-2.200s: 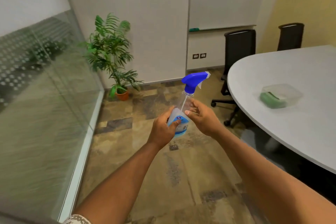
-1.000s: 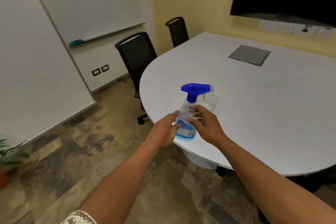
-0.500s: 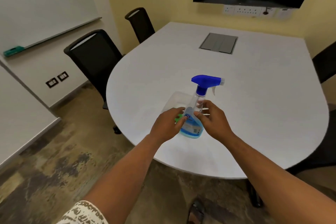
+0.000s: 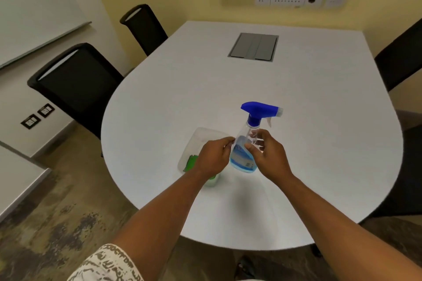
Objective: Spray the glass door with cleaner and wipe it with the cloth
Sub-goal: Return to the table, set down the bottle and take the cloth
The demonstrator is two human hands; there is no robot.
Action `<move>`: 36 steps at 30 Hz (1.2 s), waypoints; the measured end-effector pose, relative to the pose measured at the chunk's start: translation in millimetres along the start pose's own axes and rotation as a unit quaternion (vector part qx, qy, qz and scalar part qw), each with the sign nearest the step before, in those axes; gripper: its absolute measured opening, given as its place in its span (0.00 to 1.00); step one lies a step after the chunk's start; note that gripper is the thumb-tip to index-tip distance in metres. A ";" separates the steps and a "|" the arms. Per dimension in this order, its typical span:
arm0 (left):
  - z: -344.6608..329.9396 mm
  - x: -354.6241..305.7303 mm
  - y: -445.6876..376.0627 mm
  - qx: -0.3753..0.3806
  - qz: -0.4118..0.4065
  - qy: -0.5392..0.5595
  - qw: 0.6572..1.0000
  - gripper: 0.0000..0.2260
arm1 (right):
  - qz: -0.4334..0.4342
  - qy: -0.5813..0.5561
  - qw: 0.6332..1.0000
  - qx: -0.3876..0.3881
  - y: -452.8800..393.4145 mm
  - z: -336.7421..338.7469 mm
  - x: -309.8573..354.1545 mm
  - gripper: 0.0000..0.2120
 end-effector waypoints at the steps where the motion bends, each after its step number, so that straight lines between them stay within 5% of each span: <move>1: -4.9 -1.7 -6.7 0.011 -0.001 -0.003 1.000 0.16 | -0.006 0.007 1.000 -0.009 -2.9 1.0 -4.3 0.18; 21: -64.3 38.4 -74.6 0.147 -0.035 0.023 0.988 0.20 | -0.124 -0.037 0.987 -0.093 -27.2 -27.9 -62.9 0.25; 29: -84.3 53.5 -72.9 0.213 -0.059 0.022 0.975 0.29 | -0.163 -0.048 0.979 -0.114 -22.8 -35.8 -72.1 0.25; 36: -88.1 62.7 -68.7 0.217 -0.078 -0.001 0.973 0.28 | -0.199 -0.011 0.978 -0.069 -21.7 -40.3 -79.7 0.30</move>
Point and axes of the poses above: each hand's wrist, its own y-axis away from the middle knuckle, its own z-axis out of the back of the hand, x = y × z, the point moved 10 cm from there along -y, towards the middle knuckle, and after that the axes turned 3 degrees about -y, right-handed, at the moved point
